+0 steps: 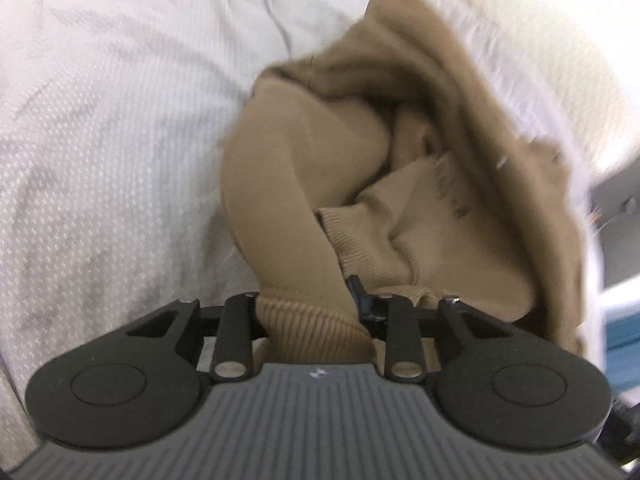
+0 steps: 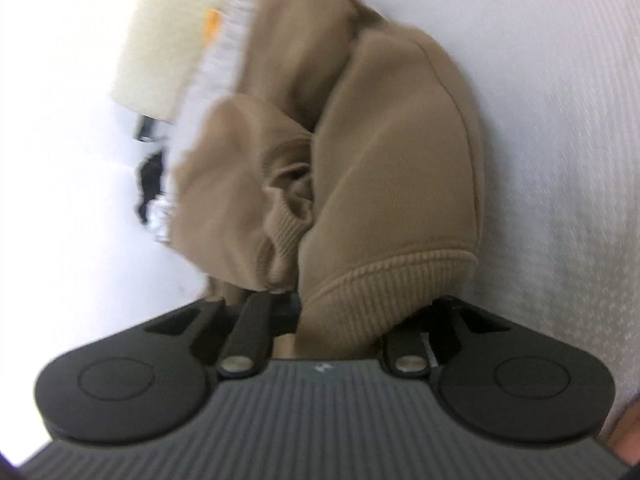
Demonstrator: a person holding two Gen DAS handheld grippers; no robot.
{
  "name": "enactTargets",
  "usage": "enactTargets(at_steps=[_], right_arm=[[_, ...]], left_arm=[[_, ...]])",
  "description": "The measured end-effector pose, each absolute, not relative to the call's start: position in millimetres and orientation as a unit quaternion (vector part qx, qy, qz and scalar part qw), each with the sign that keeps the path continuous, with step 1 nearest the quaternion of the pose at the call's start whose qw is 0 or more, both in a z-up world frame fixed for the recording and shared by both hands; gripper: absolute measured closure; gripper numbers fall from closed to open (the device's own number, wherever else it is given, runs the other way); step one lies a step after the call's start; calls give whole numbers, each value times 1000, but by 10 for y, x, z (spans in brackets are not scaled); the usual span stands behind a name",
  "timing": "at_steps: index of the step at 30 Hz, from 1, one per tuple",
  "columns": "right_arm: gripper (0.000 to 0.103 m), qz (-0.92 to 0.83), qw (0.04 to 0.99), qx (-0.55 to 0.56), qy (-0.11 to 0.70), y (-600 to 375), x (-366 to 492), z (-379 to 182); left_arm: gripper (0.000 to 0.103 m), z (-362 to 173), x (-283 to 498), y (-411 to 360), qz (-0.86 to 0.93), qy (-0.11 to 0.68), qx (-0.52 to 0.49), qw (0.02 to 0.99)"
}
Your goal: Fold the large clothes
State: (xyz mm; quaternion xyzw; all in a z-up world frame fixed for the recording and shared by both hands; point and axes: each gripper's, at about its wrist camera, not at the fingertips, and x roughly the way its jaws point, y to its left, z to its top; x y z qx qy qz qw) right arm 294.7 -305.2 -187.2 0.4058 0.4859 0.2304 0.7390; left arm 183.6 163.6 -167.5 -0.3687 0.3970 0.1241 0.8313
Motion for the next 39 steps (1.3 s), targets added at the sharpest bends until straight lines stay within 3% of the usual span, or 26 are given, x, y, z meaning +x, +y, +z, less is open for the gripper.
enactTargets(at_steps=[5,14,24,29,34,39], right_arm=[[86,266,746,435,429,-3197,2934,-1618],[87,328,761,414,376,-3266,2859,-1025],[87,353,775,381,360,-3708,1762,-387],[87,338,774,403,353,-3801,1368,-301],[86,325,767,433,343,-3703,1712,-323],[86,297,743,483,356,-3563,2420,-360]], left_arm=[[73,-1390,1658,1777,95,344,-430,829],[74,-828,1352,1729,55,303,-437,845],[73,-337,335,1498,-4,315,-423,850],[73,-374,-123,1440,-13,313,-456,833],[71,-319,139,1530,-18,294,-479,827],[69,-204,874,1742,-13,285,-511,811]])
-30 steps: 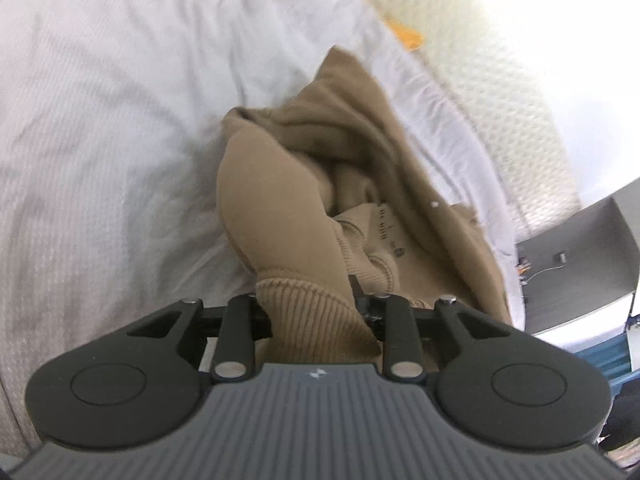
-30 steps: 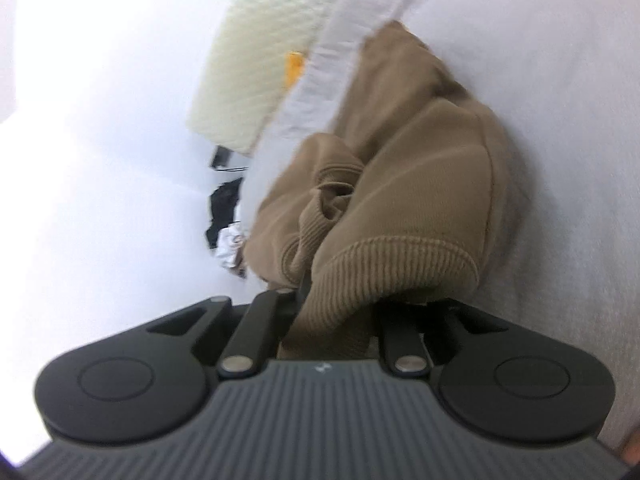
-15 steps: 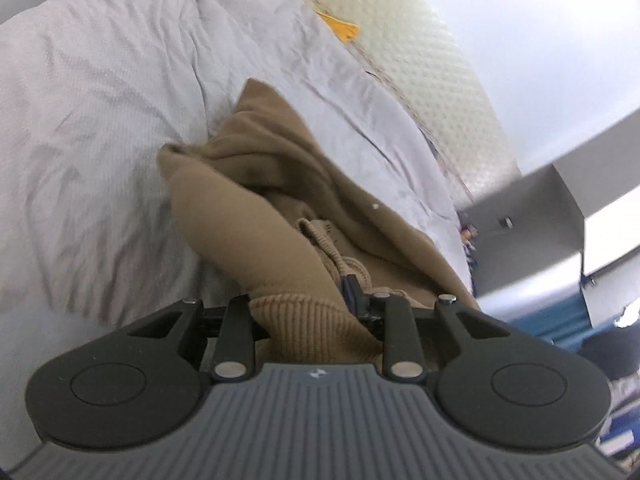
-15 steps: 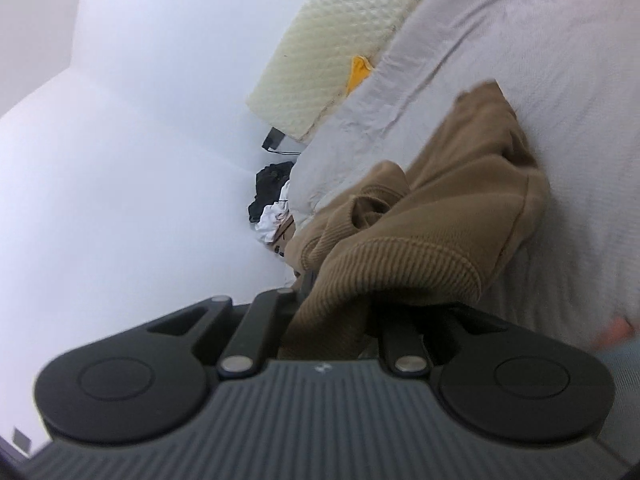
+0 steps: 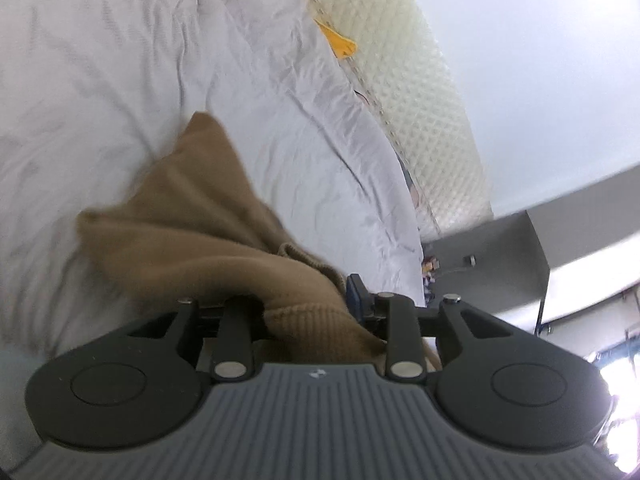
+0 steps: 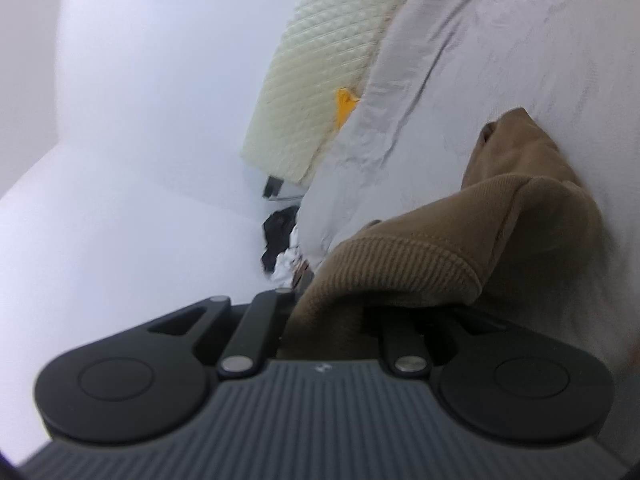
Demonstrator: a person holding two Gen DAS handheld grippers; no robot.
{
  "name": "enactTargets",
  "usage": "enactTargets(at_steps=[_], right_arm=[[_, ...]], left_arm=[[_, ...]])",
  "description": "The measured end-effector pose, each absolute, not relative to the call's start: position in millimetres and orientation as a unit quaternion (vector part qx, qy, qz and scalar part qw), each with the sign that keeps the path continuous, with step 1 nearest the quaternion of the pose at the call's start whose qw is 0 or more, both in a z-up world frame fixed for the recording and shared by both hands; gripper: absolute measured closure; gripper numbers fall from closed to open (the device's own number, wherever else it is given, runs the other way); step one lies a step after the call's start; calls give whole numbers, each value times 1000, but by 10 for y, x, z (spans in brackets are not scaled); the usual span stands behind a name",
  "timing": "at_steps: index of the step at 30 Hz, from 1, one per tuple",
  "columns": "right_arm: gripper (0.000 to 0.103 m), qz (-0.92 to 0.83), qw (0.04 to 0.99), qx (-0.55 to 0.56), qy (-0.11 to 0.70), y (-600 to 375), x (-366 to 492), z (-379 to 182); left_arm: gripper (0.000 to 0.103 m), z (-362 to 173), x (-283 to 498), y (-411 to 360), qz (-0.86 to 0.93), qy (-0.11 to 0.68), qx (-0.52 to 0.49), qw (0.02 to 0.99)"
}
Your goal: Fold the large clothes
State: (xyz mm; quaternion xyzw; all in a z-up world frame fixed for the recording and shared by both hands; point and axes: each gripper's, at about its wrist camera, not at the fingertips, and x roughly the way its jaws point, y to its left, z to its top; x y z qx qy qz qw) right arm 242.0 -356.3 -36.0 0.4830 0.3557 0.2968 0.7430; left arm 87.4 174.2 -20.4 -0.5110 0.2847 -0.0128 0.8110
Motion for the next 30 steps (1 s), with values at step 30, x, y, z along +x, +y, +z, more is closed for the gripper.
enactTargets(at_steps=[30], right_arm=[[87,121,713,509,467,-2658,5085,-1998]], left_arm=[[73,-1617,4225,2605,103,412,-497,756]])
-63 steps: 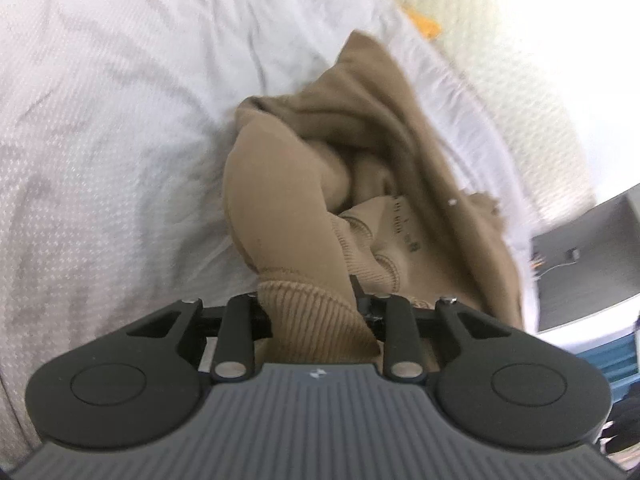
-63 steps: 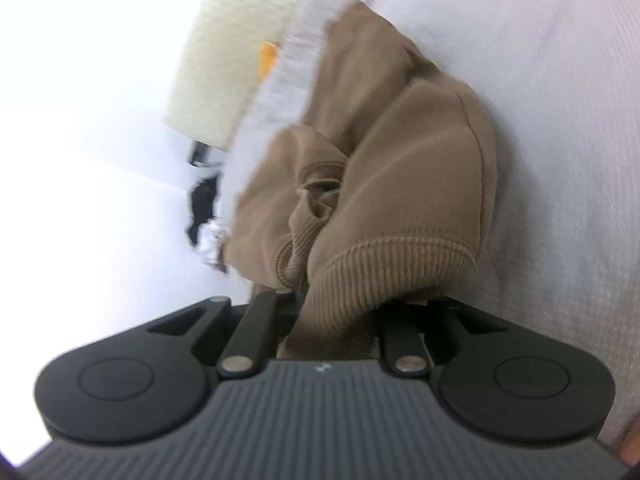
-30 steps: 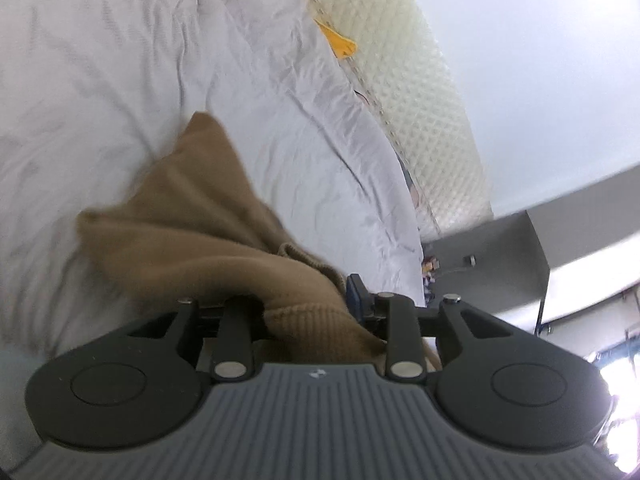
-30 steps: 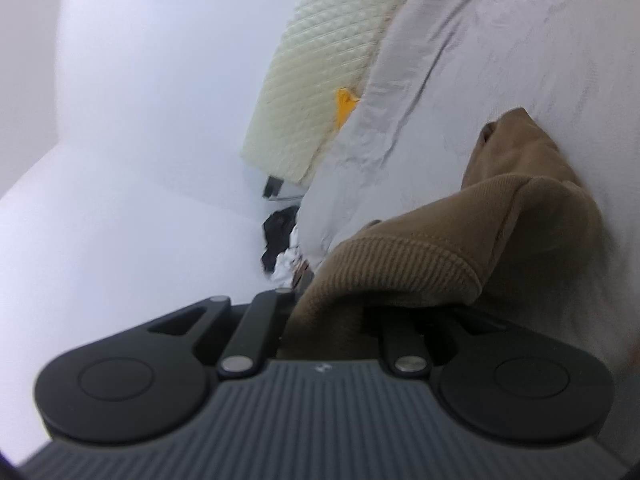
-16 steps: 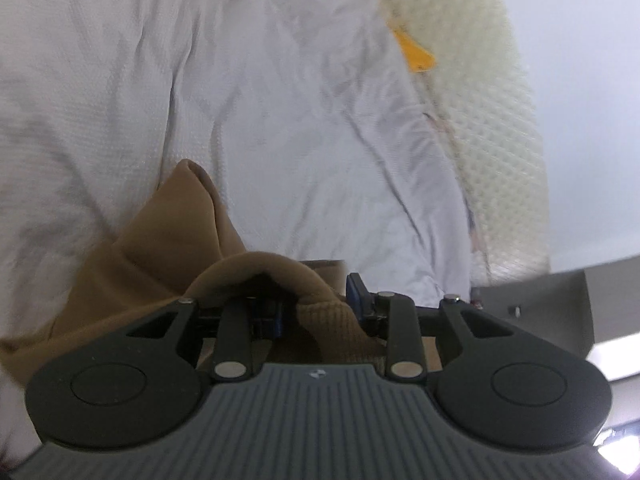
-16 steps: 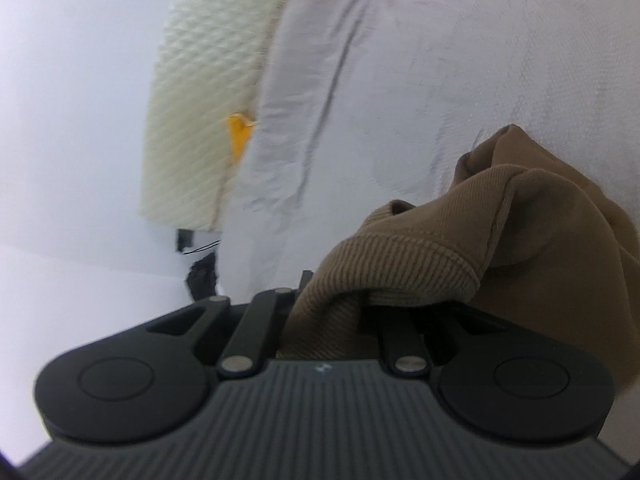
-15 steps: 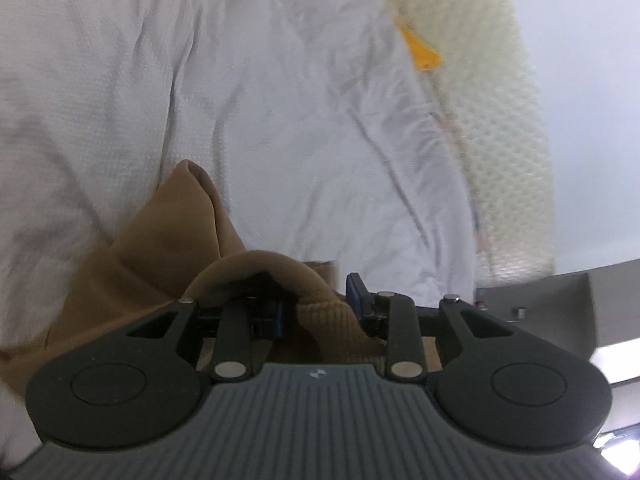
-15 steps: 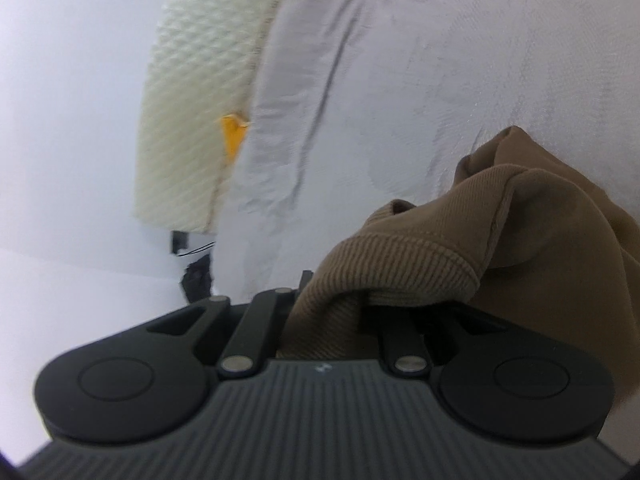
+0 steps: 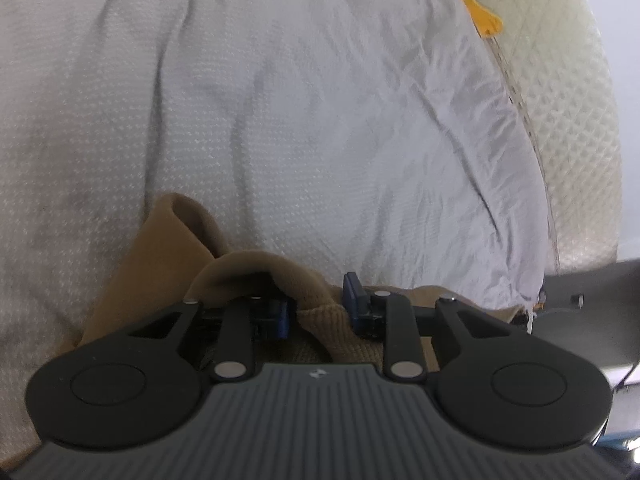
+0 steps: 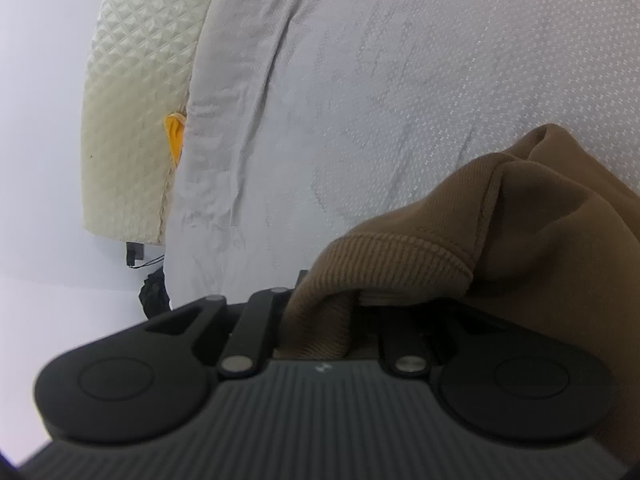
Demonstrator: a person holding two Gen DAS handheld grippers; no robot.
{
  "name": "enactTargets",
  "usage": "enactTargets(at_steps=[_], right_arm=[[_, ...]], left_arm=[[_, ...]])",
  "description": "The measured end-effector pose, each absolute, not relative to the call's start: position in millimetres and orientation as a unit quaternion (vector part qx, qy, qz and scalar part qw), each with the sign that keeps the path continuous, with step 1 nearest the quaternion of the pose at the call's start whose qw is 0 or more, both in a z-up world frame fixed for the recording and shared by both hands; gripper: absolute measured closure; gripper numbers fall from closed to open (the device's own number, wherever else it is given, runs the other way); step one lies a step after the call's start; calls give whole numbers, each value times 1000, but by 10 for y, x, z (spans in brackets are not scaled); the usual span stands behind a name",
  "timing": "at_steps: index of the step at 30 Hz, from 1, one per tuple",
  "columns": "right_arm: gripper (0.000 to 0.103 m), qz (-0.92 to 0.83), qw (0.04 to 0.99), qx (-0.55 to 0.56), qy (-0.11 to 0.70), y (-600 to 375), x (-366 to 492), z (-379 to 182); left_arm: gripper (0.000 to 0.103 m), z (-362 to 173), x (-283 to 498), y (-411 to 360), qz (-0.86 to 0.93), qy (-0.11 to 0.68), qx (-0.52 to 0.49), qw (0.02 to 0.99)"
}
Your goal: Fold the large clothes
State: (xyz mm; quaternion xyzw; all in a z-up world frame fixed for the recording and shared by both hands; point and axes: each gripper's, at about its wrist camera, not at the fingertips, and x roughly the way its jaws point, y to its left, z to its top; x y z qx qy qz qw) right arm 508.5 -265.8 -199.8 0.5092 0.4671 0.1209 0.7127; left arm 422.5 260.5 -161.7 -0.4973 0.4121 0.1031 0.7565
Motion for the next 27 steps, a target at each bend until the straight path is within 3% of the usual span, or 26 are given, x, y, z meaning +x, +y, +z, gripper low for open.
enactTargets(at_steps=[3,9,11,12,13,15,16,21,27], right_arm=[[83,129,709,506,474,-2671,5086,-1909],[75,156,690,506,494,-2770,5010,-1638],[71,164,682,508,500,-2812,4966,-1554],[66,167,679,509,503,-2829,4949,-1520],[61,172,676,509,504,-2846,4932,-1481],[26,187,672,519,495,-2916,4871,-1388],[22,189,677,520,486,-2960,4842,-1319],[20,195,712,493,461,-3126,4667,-939],[20,234,778,383,439,-2841,4288,-620]], left_arm=[[72,-1529,4230,2624,84,422,-490,758],[54,-1232,4052,2726,11,433,-492,755],[14,-1115,3959,2791,-20,419,-503,756],[9,-1017,3871,2828,-24,402,-500,767],[7,-922,3773,2862,-22,390,-497,774],[6,-761,3634,2925,-19,377,-493,784],[5,-683,3570,2929,-14,373,-483,792],[5,-340,3310,2746,-11,367,-417,831],[6,-180,3144,1975,-35,346,-323,880]])
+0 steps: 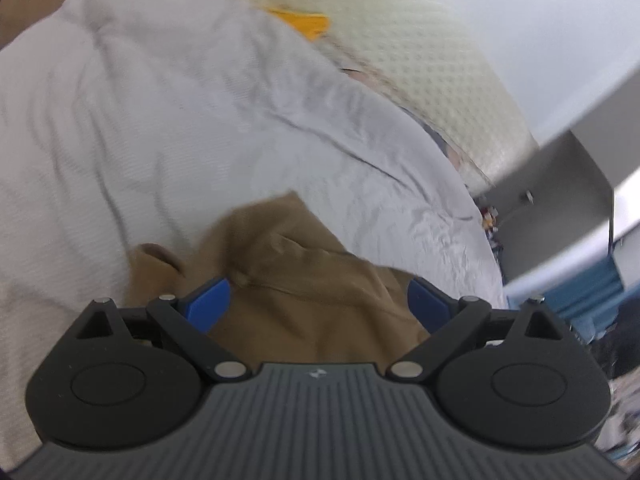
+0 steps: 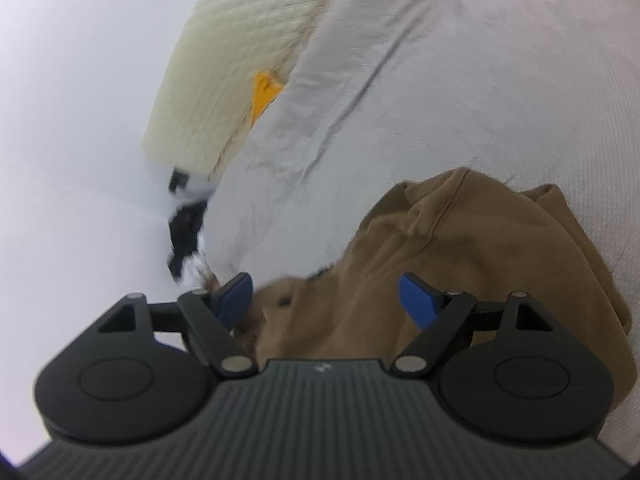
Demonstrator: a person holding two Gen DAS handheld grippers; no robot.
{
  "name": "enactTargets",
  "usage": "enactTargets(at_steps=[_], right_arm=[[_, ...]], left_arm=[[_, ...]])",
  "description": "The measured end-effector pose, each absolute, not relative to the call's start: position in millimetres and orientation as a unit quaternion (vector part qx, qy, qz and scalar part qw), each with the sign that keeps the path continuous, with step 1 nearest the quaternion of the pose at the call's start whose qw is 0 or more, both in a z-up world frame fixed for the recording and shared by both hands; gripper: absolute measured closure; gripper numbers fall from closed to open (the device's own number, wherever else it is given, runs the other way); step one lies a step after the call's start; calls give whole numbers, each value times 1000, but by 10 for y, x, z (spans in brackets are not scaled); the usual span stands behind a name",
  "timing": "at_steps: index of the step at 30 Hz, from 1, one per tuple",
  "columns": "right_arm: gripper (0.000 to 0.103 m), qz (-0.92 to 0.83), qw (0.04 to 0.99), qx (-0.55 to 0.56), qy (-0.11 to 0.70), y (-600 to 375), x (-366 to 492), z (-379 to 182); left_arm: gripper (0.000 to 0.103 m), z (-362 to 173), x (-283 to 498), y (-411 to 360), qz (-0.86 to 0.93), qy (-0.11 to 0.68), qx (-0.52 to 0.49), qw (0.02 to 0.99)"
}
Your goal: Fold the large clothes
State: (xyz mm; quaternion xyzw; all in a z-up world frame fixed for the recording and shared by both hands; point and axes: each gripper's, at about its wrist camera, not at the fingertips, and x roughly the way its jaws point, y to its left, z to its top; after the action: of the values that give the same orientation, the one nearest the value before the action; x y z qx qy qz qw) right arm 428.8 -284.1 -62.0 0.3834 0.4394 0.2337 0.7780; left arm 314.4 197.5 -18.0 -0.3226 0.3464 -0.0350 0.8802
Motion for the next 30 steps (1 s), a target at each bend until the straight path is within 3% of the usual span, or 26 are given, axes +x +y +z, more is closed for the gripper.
enactTargets(at_steps=[4,8,14,19,24,30], right_arm=[[22,249,839,286,389,-2566,3909,-607],[35,249,884,180,353,-2255,3650,-715],[37,246,909,93,325,-2033,3557,-1042],[37,246,902,100,340,-2015,3692,-1204],[35,239,902,78,352,-1863,3885,-1359],[29,234,898,69,366,-1756,4136,-1537]], left_arm=[[7,-298,3005,1346,-57,308,-276,909],[7,-458,2909,758,-52,283,-184,940],[7,-835,3063,354,4,301,-57,952],[6,-1097,3290,531,1,335,-107,936],[6,-1277,3510,428,28,347,-47,936],[4,-1458,3751,537,31,364,-66,929]])
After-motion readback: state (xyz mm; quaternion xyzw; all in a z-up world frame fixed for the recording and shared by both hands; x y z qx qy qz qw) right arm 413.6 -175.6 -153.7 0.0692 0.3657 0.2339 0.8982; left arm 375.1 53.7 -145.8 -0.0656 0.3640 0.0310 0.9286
